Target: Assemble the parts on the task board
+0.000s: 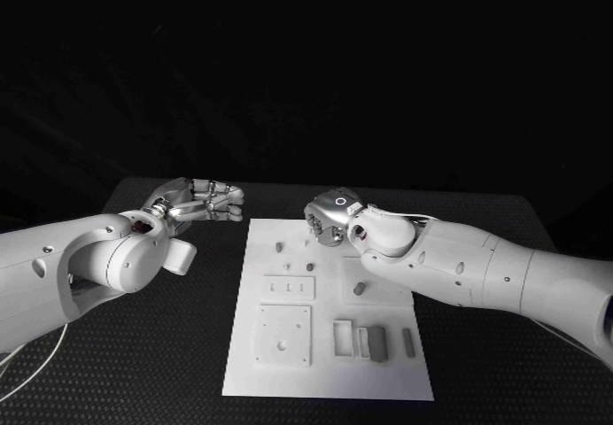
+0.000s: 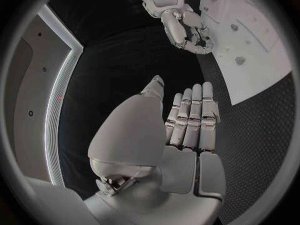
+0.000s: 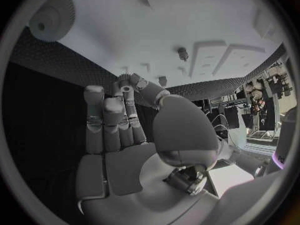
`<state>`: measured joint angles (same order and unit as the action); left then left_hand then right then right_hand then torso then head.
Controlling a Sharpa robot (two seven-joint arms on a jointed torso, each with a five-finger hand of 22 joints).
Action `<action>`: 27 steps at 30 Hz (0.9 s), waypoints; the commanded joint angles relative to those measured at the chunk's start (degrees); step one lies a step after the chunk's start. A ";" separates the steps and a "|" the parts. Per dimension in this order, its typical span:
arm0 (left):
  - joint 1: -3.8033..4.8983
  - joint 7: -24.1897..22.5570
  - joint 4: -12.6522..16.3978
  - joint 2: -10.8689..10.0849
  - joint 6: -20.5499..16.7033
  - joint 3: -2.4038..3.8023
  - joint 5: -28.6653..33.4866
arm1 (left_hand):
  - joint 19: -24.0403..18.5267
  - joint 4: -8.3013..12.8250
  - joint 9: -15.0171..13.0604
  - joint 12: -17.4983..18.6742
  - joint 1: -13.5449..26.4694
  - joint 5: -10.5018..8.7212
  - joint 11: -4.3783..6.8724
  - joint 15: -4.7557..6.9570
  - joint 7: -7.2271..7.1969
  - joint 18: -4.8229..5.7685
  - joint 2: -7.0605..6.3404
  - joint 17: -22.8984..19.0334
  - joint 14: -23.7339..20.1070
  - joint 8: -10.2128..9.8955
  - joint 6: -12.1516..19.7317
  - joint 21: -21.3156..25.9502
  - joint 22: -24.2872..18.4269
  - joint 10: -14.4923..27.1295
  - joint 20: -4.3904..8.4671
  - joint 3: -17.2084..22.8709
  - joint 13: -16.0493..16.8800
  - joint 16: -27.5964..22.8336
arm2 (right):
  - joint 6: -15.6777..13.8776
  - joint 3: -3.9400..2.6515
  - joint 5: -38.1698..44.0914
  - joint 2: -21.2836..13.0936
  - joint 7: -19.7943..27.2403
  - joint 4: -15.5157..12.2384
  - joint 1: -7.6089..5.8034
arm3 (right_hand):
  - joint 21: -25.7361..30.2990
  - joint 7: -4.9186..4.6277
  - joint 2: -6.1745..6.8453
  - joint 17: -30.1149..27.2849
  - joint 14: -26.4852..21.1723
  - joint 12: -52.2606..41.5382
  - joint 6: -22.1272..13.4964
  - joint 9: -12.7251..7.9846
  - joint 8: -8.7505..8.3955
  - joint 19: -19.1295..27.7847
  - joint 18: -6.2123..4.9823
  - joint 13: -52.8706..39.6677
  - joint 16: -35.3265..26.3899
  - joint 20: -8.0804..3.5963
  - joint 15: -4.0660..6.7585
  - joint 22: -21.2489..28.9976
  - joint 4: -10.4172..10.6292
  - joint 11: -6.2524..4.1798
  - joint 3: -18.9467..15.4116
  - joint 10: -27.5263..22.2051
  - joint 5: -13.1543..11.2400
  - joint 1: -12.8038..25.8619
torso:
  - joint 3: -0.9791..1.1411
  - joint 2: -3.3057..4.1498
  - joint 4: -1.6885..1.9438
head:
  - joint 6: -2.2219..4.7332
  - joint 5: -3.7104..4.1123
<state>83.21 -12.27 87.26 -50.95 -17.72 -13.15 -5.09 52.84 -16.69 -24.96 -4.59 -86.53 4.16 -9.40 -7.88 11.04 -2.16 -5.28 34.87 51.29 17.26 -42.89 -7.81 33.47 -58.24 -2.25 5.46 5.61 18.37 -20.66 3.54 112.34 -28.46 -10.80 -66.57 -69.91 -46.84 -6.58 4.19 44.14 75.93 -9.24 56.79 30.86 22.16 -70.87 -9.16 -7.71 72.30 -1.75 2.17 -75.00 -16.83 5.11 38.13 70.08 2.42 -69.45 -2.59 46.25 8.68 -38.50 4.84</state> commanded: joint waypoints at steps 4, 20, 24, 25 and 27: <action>0.15 -0.46 -0.07 0.50 0.54 0.07 -0.13 | 0.20 0.02 0.06 0.41 0.63 -0.26 -0.34 -0.19 0.41 -1.07 0.04 0.05 0.16 -0.31 0.18 0.24 -0.04 -0.04 -0.04 -0.31 -0.10 -0.21 | -0.78 -0.02 0.85 1.99 -0.24 2.37 0.01 | -0.22 0.07 0.54 -0.09 -0.97 -0.30 0.33 0.06 0.11 -0.37 -5.84 -1.75 0.24 0.04 1.31 -1.21 0.03 -2.19 0.37 4.16 0.31 0.11 | 0.02 0.08 0.12 | 0.03 0.00; 0.17 -0.48 -0.32 0.97 0.62 0.09 -0.13 | 0.22 0.02 0.11 0.48 0.67 -0.26 -0.36 -0.20 0.45 -1.08 0.03 0.09 0.17 -0.35 0.22 0.29 -0.05 -0.02 -0.06 -0.29 -0.13 -0.28 | -0.80 0.00 0.68 5.67 0.36 6.74 0.48 | -0.31 0.06 0.53 -0.13 -1.00 -0.26 0.33 0.08 0.03 -0.34 -5.84 -1.86 0.33 0.05 1.32 -1.19 0.02 -2.19 0.49 4.15 0.31 0.13 | 0.01 0.12 0.00 | 0.08 -0.72; 0.17 -0.49 -0.39 1.23 0.72 0.09 -0.13 | 0.22 0.02 0.11 0.49 0.68 -0.26 -0.37 -0.20 0.45 -1.08 0.03 0.10 0.18 -0.35 0.22 0.30 -0.05 -0.02 -0.06 -0.28 -0.13 -0.30 | -0.32 0.09 0.69 6.03 0.34 7.49 0.57 | -0.33 0.06 0.52 -0.14 -1.00 -0.25 0.33 0.08 0.01 -0.33 -5.84 -1.88 0.35 0.06 1.32 -1.19 0.02 -2.19 0.51 4.14 0.31 0.14 | 0.00 0.11 0.04 | -0.05 -0.88; 0.17 -0.48 -0.38 1.27 0.73 0.09 -0.13 | 0.22 0.02 0.12 0.50 0.68 -0.26 -0.37 -0.20 0.45 -1.08 0.03 0.11 0.18 -0.35 0.22 0.30 -0.05 -0.02 -0.06 -0.28 -0.13 -0.30 | -0.26 0.09 0.71 5.96 0.27 7.55 0.66 | -0.34 0.05 0.51 -0.14 -1.01 -0.24 0.32 0.08 0.00 -0.33 -5.84 -1.89 0.36 0.06 1.31 -1.19 0.03 -2.19 0.52 4.14 0.31 0.14 | -0.01 0.11 0.09 | -0.06 -0.88; 0.17 -0.46 -0.27 1.14 0.73 0.09 -0.13 | 0.22 0.02 0.12 0.50 0.69 -0.26 -0.37 -0.20 0.46 -1.08 0.03 0.11 0.18 -0.36 0.22 0.30 -0.05 -0.02 -0.06 -0.28 -0.13 -0.31 | -0.09 0.10 0.76 5.83 0.17 7.60 0.70 | -0.35 0.05 0.51 -0.15 -1.01 -0.24 0.32 0.08 -0.01 -0.33 -5.84 -1.90 0.36 0.06 1.31 -1.19 0.03 -2.19 0.53 4.13 0.31 0.15 | -0.01 0.12 0.12 | -0.21 -0.99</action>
<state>83.26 -12.28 86.83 -49.81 -17.71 -13.12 -5.09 52.84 -16.69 -24.92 -4.37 -86.54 4.17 -9.40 -7.88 11.04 -2.15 -5.27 34.91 51.29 17.26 -42.89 -7.81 33.48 -58.24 -2.25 5.46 5.57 18.37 -21.38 3.64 112.34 -22.58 -10.69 -59.04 -69.25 -46.83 -6.56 4.86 44.08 75.93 -9.33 56.75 30.84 22.11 -70.96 -9.16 -8.52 72.28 -1.62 2.17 -74.99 -16.83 4.93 38.45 70.27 2.66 -68.78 -2.58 46.36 8.74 -38.58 3.98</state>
